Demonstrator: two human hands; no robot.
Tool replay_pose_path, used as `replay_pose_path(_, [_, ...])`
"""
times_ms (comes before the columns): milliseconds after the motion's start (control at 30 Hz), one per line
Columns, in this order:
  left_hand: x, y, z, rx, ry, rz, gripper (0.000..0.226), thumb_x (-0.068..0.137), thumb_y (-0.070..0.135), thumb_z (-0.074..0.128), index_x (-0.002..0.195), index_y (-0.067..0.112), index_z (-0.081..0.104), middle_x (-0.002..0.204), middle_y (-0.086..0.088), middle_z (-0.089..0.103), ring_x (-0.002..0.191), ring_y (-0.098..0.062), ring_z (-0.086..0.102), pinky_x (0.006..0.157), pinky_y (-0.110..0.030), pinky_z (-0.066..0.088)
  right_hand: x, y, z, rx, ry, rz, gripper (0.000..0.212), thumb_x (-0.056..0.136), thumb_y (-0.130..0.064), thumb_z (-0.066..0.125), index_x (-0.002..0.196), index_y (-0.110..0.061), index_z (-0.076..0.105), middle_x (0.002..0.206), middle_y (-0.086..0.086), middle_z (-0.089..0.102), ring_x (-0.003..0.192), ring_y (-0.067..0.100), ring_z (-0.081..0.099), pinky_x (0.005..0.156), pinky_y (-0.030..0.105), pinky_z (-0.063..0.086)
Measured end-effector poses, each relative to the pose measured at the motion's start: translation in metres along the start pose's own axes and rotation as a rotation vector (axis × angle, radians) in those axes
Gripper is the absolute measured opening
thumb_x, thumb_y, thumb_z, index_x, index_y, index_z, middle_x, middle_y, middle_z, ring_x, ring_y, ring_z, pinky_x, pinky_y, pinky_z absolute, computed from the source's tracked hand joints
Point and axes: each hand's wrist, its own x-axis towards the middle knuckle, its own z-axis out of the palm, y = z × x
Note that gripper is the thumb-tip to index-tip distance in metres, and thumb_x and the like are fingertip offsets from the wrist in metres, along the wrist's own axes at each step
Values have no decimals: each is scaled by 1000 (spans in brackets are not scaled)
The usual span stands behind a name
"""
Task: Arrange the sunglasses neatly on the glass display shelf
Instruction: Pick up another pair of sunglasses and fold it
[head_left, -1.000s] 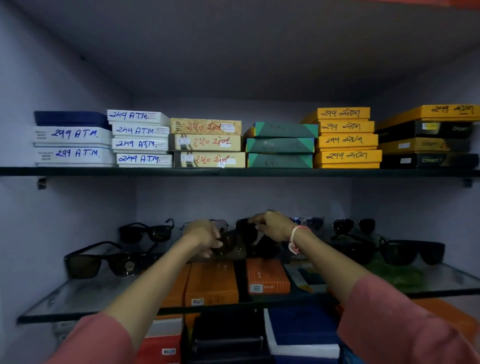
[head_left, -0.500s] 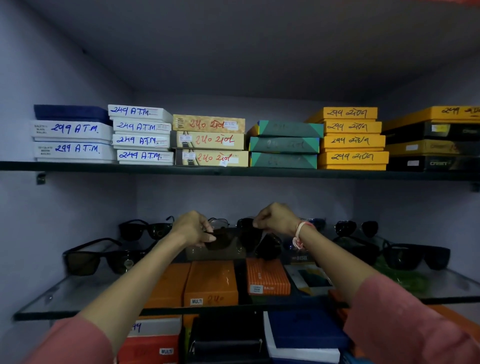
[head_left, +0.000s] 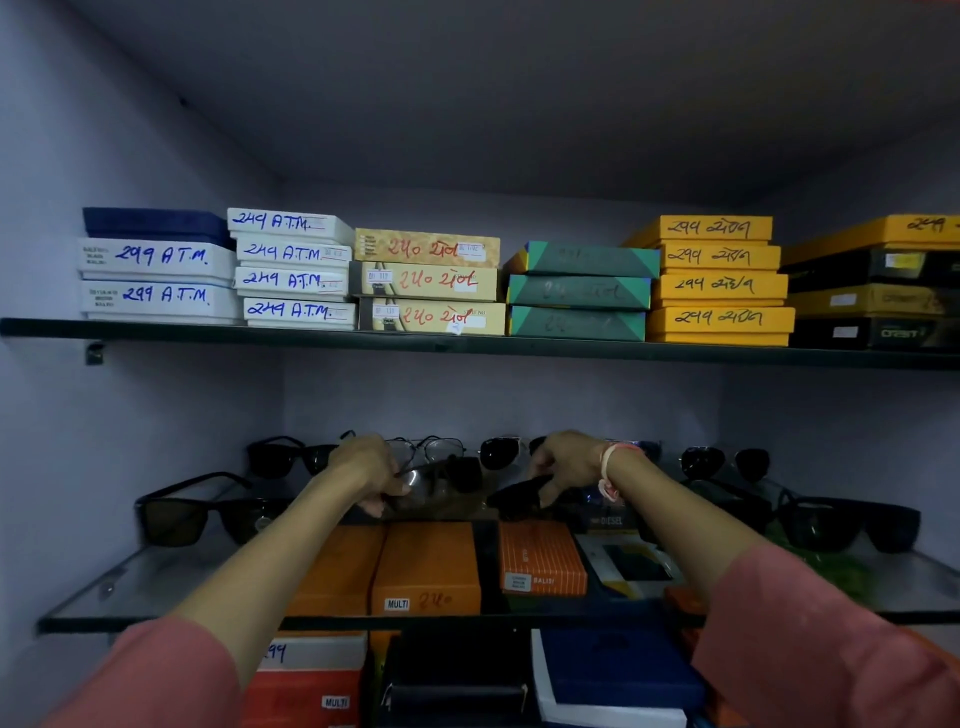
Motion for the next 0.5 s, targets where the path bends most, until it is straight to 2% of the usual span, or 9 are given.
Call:
replay_pose_path(67, [-4,7,2,202,45,11,41,85,25,70,118,3,61,103,-17,76,89,-25,75,86,-32,60,0,-1,-1,25,39,-23,44,73,-24,80,113,-12,71,119,6,70,104,21,62,86,24,44])
replay_pose_path(133, [-7,16,6,418,209,70,37,86,29,69,112,3,66,107,-14,72,96,-26,72,80,-29,57,-3,-2,-2,33,120,-31,43,68,-30,83,106,-12,74,111,5,72,92,15,60,84,26,47])
replay_pose_path(200, [-7,25,11,426,369,178,33,89,28,65,113,5,67,116,-14,66,101,-29,67,81,-32,55,-6,-4,-4,34,189,-45,39,66,-35,83,97,-13,75,103,4,74,90,16,62,86,31,52])
replay_pose_path(233, [-5,30,14,292,353,238,35,91,31,62,115,6,67,118,-16,65,98,-30,68,82,-35,58,-8,-5,-4,30,203,-54,36,66,-36,83,93,-14,75,100,4,75,90,18,64,87,34,53])
replay_pose_path(267, [-5,37,16,67,245,264,43,92,38,59,120,6,65,119,-19,66,93,-30,71,81,-38,60,-10,-7,-5,20,208,-64,33,66,-36,82,90,-14,75,97,5,75,90,20,65,86,36,54])
replay_pose_path(300, [-8,44,19,-184,56,238,55,91,46,57,127,5,59,121,-24,66,87,-30,73,77,-38,62,-12,-8,-6,9,214,-73,30,68,-35,81,89,-14,75,95,6,75,89,21,66,83,37,55])
replay_pose_path(367, [-17,58,23,-480,-243,120,75,87,53,57,139,1,43,130,-35,56,73,-29,73,63,-34,64,-16,-13,-9,-24,255,-86,24,71,-32,79,89,-16,74,93,7,75,87,22,66,74,35,53])
replay_pose_path(433, [-24,66,25,-577,-307,92,76,86,41,66,140,-4,38,140,-38,44,62,-29,71,54,-33,62,-20,-16,-9,-45,321,-86,23,72,-30,77,93,-19,75,94,6,75,86,22,67,72,34,53])
replay_pose_path(500, [-25,68,23,-614,-318,83,69,85,26,70,138,-7,39,142,-37,41,66,-34,71,54,-36,62,-25,-16,-10,-41,363,-81,27,70,-32,79,94,-20,77,92,5,75,85,21,67,73,36,55])
